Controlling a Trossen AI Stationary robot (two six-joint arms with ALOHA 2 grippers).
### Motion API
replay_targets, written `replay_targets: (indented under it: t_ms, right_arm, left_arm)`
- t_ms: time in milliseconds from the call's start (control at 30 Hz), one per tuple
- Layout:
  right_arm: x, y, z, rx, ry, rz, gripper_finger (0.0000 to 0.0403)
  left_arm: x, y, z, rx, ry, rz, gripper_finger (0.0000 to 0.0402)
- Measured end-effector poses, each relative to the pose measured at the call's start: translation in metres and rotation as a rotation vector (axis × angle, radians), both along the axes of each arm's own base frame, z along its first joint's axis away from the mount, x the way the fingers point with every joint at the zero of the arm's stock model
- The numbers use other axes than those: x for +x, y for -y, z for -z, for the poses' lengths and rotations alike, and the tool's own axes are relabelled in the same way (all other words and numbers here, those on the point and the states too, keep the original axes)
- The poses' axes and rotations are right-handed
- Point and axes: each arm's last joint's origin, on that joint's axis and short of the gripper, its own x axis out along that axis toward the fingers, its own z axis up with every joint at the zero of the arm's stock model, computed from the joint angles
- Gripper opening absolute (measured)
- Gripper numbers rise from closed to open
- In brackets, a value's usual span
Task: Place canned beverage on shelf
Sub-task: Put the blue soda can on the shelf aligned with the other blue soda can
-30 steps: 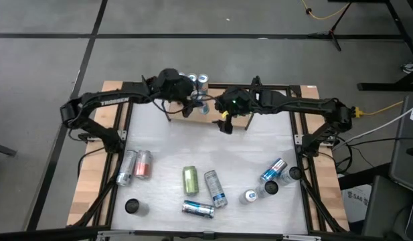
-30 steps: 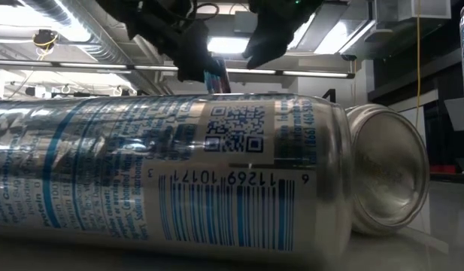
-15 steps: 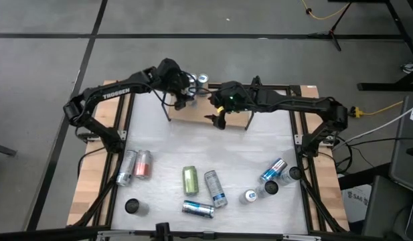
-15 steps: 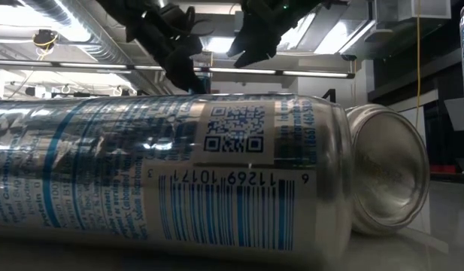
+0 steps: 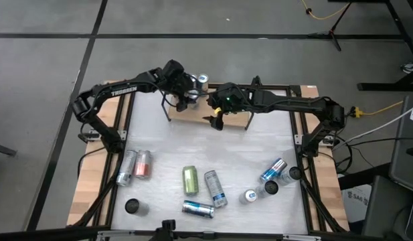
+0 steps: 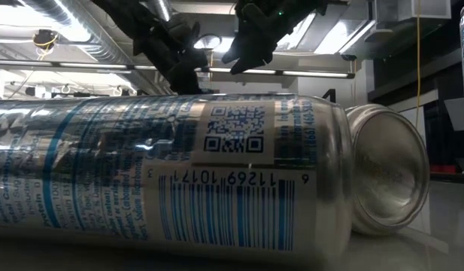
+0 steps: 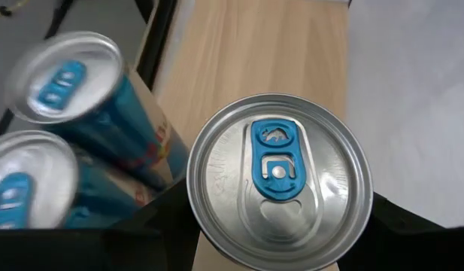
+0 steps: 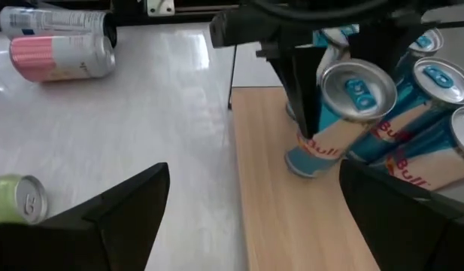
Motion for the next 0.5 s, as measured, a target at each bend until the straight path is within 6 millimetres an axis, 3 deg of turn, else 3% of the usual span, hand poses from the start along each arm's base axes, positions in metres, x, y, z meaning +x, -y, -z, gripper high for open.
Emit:
replay_targets:
  t_ms: [133,500]
  right_arm:
    - [0.0001,0.0,-0.0001,0.0,0.001,0.0,0.0376]
    - [-0.0004,0.0019,0.0,0.0,0.0,0.005,0.0376]
  left_arm:
    - [0.004,-0.0032,0.0094,-0.014,-0.017,-0.005,0.0215]
    - [0.0044,-0.0046,0.011,0.003,-0.032,-0.025,0.0243]
